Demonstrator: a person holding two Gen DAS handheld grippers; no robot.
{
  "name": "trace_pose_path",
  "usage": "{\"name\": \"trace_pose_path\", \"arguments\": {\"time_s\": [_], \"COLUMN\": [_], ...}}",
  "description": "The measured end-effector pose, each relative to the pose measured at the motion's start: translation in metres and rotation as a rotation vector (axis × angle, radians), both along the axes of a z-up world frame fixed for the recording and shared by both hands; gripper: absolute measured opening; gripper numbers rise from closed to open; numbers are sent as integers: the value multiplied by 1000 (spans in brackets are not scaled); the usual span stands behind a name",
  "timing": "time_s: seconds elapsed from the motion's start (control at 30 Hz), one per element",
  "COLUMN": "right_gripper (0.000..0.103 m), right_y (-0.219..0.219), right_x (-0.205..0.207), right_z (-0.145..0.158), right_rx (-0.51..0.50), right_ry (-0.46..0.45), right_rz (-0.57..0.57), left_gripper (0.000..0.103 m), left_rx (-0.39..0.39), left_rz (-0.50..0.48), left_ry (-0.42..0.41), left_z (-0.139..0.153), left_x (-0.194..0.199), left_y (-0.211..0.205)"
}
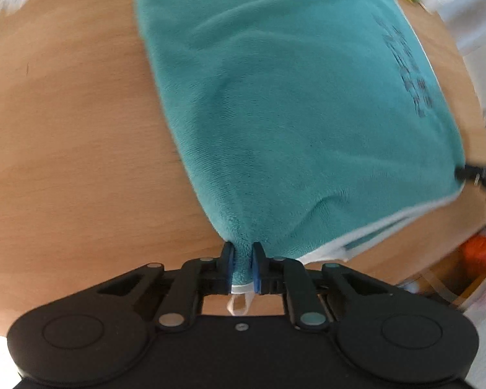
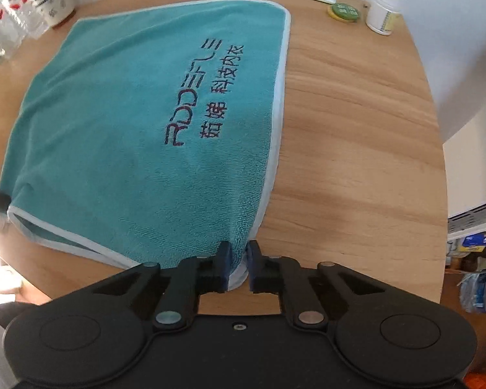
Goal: Fold towel
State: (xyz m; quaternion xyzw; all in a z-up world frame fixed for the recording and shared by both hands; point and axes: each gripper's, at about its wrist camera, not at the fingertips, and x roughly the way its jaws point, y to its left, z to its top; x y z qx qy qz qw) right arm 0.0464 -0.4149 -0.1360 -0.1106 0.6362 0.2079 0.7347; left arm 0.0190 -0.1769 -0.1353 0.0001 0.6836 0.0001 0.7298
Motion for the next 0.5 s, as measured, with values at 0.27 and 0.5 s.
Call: {"name": "trace_pose_path", "arguments": {"time_s": [0.27,0.5], "right_gripper": [9,20], "right_y": [9,9], "right_x": [-15,-14], "right_z": [12,19], "right_rx": [-97,-120], "right_ry": [-50,-70], "right_rz": [139,183], "left_gripper": [11,13], "left_rx": [98,80], "left_rz": [-107,-49], "left_ry": [54,83], "left_z": [0,3], "left_x": [-16,-11], "left_y": [-16,-8]}}
